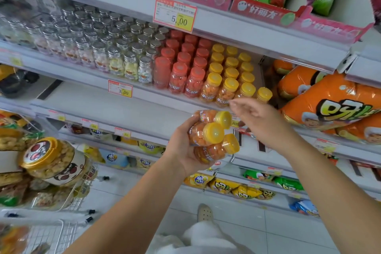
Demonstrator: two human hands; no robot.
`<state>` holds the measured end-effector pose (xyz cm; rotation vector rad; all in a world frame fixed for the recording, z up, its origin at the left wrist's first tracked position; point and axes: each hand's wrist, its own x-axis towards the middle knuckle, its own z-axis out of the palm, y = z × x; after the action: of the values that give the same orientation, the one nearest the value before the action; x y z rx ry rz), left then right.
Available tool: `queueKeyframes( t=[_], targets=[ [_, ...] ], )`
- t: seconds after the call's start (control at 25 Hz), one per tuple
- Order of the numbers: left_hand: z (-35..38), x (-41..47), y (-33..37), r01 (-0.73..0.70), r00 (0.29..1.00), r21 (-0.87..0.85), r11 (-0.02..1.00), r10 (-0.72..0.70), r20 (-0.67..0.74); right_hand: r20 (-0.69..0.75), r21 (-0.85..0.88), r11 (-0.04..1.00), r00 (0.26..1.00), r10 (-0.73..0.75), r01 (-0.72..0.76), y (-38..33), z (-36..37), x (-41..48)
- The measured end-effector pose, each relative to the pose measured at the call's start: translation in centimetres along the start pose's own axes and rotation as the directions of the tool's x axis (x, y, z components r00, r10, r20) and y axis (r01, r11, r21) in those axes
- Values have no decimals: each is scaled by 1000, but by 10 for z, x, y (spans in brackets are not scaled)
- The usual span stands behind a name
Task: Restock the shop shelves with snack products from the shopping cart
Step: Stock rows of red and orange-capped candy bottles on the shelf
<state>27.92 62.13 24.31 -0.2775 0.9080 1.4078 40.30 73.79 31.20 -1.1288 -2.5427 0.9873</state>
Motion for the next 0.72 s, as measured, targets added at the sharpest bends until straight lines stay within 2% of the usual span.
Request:
queueKeyframes(
  t=[0.04, 0.08, 0.24, 0.32, 0.36, 0.44, 0.52, 0.56, 0.6, 0.72],
  targets=[
    [3, -1, 0, 0, 1000, 18, 1000, 0, -2, 99, 70, 997, 995, 20, -27, -8, 3, -3],
    [5, -1, 1, -3, 1000, 40, 999, 3, 2, 138, 117, 992, 990, 29, -45, -11, 5, -2],
    [8, 5, 2, -54, 998, 73, 996, 52, 37, 47, 306, 947, 995, 83, -94, -4, 5, 7],
    [9, 7, 4, -67, 998, 59, 996, 66, 17, -161, 364, 929, 977, 137, -70, 4, -2, 10],
    [9, 9, 4, -60, 998, 36, 998, 60, 0, -310, 339, 941, 941, 137, -25, 8, -8, 13],
    [9, 13, 6, -53, 998, -18, 998, 52, -33, -563, 156, 987, 824, 60, 35, 17, -22, 23],
    [7, 18, 6, -40, 998, -54, 998, 37, -56, -678, -34, 999, 735, -21, -2, 32, -32, 40],
    [7, 20, 6, -29, 998, -72, 997, 26, -50, -678, -102, 993, 735, -31, -52, 39, -36, 52],
    [7, 21, 5, -18, 999, -86, 996, 14, -41, -643, -157, 982, 766, -19, -107, 45, -41, 67],
    [7, 24, 4, -23, 999, -80, 997, 21, -34, -422, -194, 958, 900, 114, -212, 52, -56, 107]
  ],
)
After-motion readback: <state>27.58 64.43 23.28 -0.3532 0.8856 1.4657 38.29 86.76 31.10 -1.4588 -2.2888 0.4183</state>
